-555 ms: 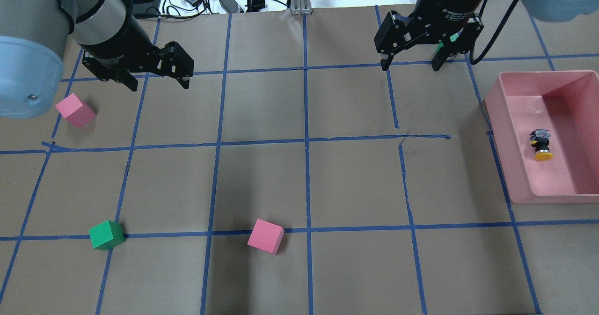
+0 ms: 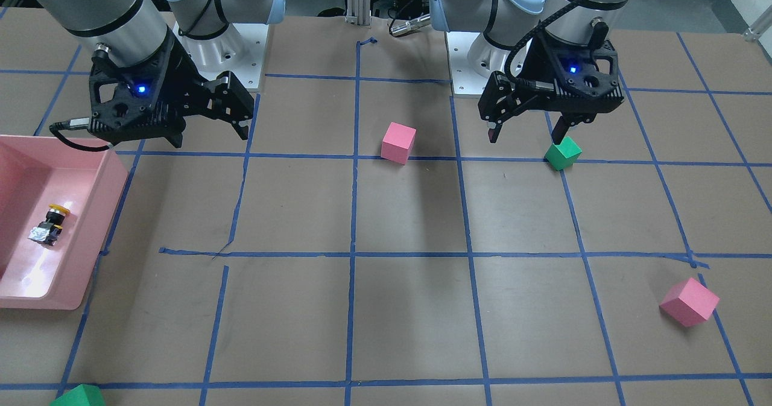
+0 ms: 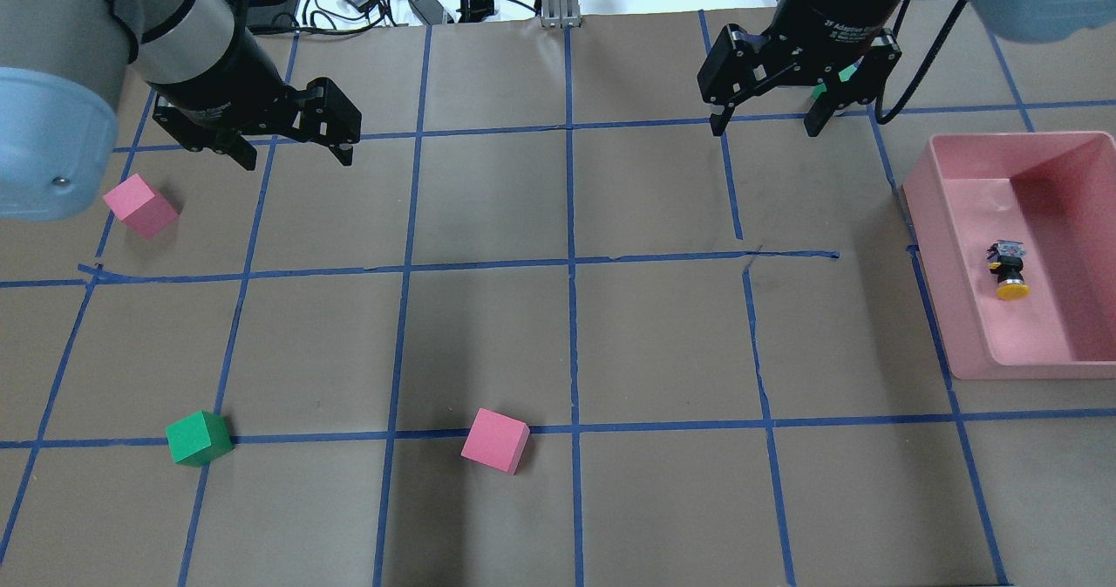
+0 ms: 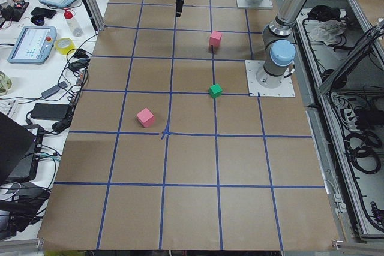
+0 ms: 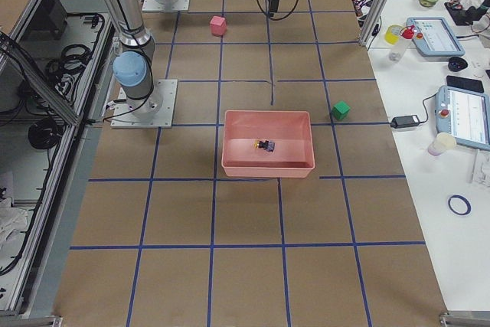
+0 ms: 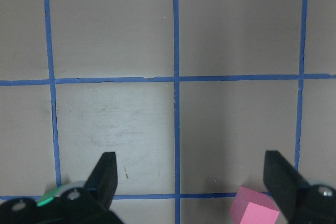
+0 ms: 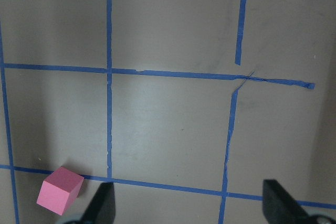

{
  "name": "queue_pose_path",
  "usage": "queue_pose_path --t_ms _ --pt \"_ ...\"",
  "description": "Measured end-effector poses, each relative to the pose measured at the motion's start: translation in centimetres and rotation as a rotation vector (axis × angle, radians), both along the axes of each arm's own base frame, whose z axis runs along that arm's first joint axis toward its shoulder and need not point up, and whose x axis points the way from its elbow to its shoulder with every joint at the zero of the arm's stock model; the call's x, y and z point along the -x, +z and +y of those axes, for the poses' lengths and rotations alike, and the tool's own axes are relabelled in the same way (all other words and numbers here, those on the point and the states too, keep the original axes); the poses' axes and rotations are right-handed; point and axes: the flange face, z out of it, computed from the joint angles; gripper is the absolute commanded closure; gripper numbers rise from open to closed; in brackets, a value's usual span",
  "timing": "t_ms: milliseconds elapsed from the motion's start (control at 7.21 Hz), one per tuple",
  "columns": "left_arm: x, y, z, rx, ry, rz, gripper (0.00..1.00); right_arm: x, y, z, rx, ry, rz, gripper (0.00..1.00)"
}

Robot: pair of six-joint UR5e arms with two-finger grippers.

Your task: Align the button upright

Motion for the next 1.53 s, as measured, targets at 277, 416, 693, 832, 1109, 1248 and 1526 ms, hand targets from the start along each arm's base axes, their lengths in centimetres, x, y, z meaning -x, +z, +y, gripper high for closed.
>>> queue_pose_path --t_ms 277,416,693,832,1109,1248,1526 --pt "0.0 0.0 0.0 0.000 0.000 0.000 0.00 0.0 0.3 0.3 0.002 0.000 0.002 0.00" --pt "0.0 0.0 0.0 0.000 0.000 0.000 0.00 0.0 0.3 0.3 0.002 0.000 0.002 0.00" --pt "0.0 0.0 0.0 0.000 0.000 0.000 0.00 0.1 0.4 0.3 0.001 -0.002 0.003 0.00" --pt "0.0 0.0 0.0 0.000 0.000 0.000 0.00 0.1 0.3 0.3 -0.003 -0.003 0.004 0.00" --pt "0.0 0.0 0.0 0.000 0.000 0.000 0.00 0.7 0.3 0.1 -0.003 -0.012 0.004 0.00" --pt "0.0 0.0 0.0 0.000 0.000 0.000 0.00 2.1 0.2 -0.3 -0.001 -0.037 0.015 0.00" --pt "0.0 0.0 0.0 0.000 0.000 -0.002 0.00 9.6 -0.1 -1.8 -0.002 -0.146 0.070 0.00"
